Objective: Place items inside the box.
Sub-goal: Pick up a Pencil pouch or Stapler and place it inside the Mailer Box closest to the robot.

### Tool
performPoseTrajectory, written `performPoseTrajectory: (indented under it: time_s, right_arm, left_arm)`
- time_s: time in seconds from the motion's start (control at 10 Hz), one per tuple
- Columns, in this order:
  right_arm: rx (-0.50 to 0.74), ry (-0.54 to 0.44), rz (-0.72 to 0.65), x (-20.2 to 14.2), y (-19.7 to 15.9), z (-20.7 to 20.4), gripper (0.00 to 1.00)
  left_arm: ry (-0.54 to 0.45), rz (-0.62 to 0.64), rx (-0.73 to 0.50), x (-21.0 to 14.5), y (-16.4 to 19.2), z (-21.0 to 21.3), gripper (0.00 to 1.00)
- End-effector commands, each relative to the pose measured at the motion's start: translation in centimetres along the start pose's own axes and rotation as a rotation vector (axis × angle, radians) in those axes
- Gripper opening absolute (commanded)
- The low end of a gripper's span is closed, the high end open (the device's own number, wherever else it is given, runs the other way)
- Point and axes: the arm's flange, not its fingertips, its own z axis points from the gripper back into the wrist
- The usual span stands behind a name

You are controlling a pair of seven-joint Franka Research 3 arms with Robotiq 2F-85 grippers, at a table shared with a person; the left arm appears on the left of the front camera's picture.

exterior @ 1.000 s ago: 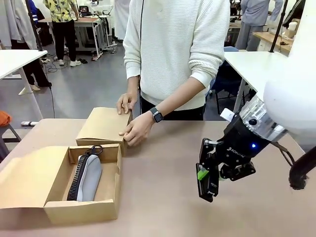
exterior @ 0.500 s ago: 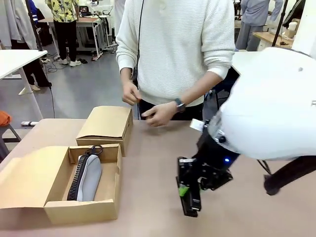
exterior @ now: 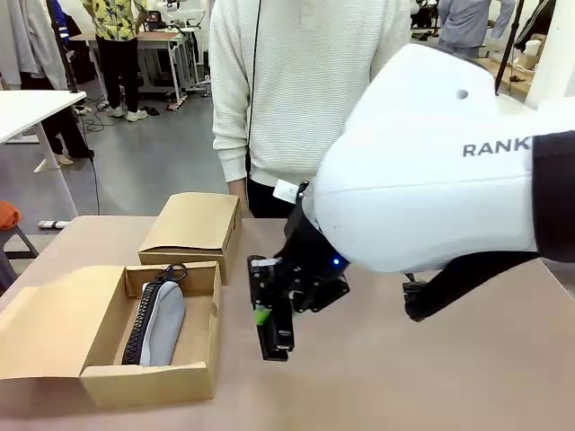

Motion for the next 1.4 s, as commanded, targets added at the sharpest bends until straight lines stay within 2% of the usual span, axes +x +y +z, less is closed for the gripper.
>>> performPoseTrajectory:
  time_s: [0.0, 0.1, 0.3, 0.7, 1.0, 1.3]
  right_arm:
    - [-0.03, 0.019, -0.02, -0.7, -1.8, 0.6, 0.32]
    - [0.0, 0.0, 0.0, 0.0, 0.0, 0.0, 0.32]
    - [-0.163, -0.063, -0.064, 1.1, 3.8, -1.8, 0.32]
    - [-0.189, -0.061, -0.08, 6.1, 11.6, -5.7, 0.32]
    - [-0.182, -0.044, -0.045, 8.3, 14.3, -9.1, 0.32]
    - [-0.218, 0.01, -0.059, 10.8, 14.4, -13.0, 0.32]
  left_arm:
    - [-0.018, -0.018, -0.022, 0.0, -0.2, -0.1, 1.0]
    - [-0.018, -0.018, -0.022, 0.0, -0.2, -0.1, 1.0]
    - [-0.018, -0.018, -0.022, 0.0, -0.2, -0.1, 1.0]
    - [-0.018, -0.018, -0.022, 0.0, -0.2, -0.1, 1.0]
    - [-0.018, -0.018, -0.022, 0.0, -0.2, -0.1, 1.0]
    - [-0.018, -0.018, -0.022, 0.0, -0.2, -0.1, 1.0]
